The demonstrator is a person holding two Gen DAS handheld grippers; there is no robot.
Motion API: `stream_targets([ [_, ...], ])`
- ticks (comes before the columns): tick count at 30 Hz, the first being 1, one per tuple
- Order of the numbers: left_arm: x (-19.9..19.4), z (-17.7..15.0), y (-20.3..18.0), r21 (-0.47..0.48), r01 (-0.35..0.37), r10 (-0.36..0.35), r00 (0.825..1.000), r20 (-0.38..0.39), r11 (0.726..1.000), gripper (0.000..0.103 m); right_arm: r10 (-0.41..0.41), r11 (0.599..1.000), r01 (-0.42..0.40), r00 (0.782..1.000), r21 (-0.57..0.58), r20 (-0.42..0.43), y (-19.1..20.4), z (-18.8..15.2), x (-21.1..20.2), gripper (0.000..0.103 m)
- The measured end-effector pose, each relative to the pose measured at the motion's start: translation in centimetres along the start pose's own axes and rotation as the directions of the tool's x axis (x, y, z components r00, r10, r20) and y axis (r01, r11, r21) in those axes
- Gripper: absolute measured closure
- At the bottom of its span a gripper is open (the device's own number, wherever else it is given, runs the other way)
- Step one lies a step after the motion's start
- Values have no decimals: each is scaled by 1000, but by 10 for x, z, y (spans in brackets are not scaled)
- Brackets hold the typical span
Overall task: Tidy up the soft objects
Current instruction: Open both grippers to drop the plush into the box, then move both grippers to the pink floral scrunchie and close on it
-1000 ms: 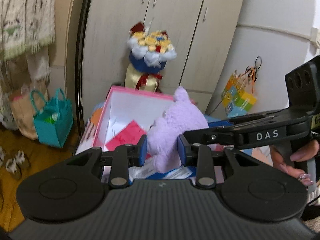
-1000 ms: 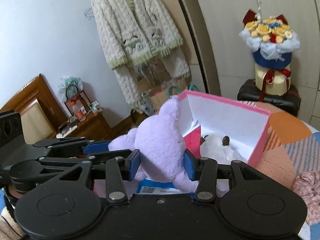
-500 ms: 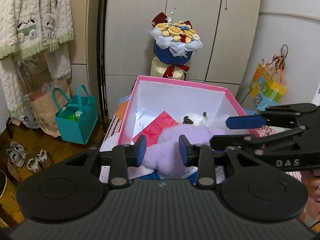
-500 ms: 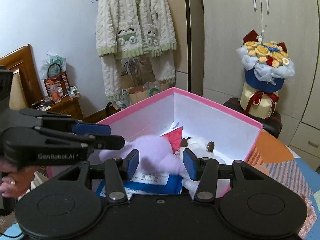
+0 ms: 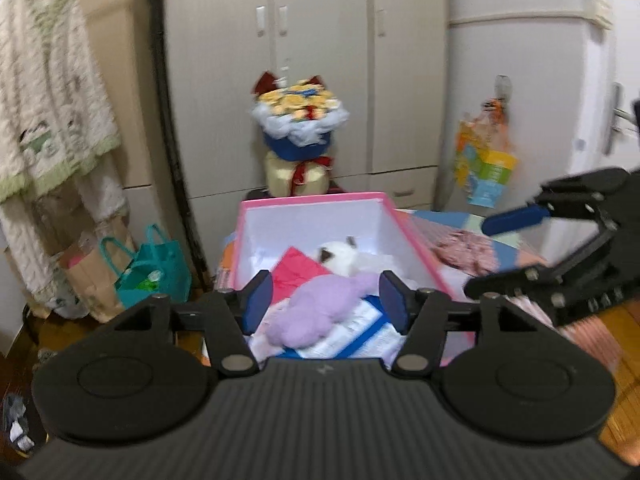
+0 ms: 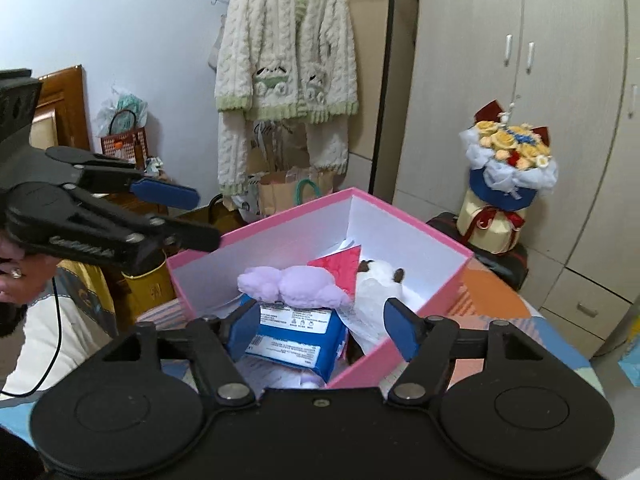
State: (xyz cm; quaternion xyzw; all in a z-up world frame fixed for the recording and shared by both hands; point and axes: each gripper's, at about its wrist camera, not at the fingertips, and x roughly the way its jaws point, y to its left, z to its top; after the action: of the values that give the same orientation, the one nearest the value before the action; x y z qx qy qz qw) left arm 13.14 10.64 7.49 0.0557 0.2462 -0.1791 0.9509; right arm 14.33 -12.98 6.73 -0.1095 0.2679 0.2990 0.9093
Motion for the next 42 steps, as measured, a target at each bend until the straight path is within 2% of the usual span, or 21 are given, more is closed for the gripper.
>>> stream_targets([
  [9, -50, -5, -42, 106, 140, -138, 990, -26, 984, 38, -33, 997, 33, 999, 68, -6, -15, -23, -52, 25],
  [13, -55, -11, -62, 135, 184, -182, 983, -27, 974, 33, -70, 993, 69, 997, 92, 10, -22, -42, -69, 19],
  [17, -46, -14, -84, 160, 247, -240, 969, -63, 956, 33, -75, 987, 74, 997, 141, 1, -30, -64, -79, 19],
  [22, -23, -20, -108, 133, 316, -302, 946, -113, 939, 33, -129, 983, 131, 991, 130, -26, -28, -90, -82, 18],
  [30, 20, -23, -148, 81, 381, -376, 924, -74, 921, 33, -175, 972, 172, 985, 162, 5, -53, -123, -72, 16],
  [33, 50, -21, -161, 52, 402, -396, 913, -96, 914, 33, -189, 969, 183, 982, 168, 19, -69, -131, -63, 16],
  [35, 69, -20, -168, 41, 395, -389, 915, -105, 918, 33, -190, 968, 183, 982, 170, 23, -81, -134, -56, 17],
  [37, 90, -20, -179, 24, 342, -339, 936, -92, 939, 35, -184, 970, 177, 983, 164, 23, -91, -138, -49, 17],
  [38, 101, -20, -184, 11, 326, -323, 942, -94, 945, 35, -190, 970, 184, 981, 161, 28, -95, -140, -44, 17],
  [42, 149, -16, -192, -100, 312, -322, 940, -109, 945, 35, -192, 969, 186, 981, 165, 20, -118, -148, -23, 17],
])
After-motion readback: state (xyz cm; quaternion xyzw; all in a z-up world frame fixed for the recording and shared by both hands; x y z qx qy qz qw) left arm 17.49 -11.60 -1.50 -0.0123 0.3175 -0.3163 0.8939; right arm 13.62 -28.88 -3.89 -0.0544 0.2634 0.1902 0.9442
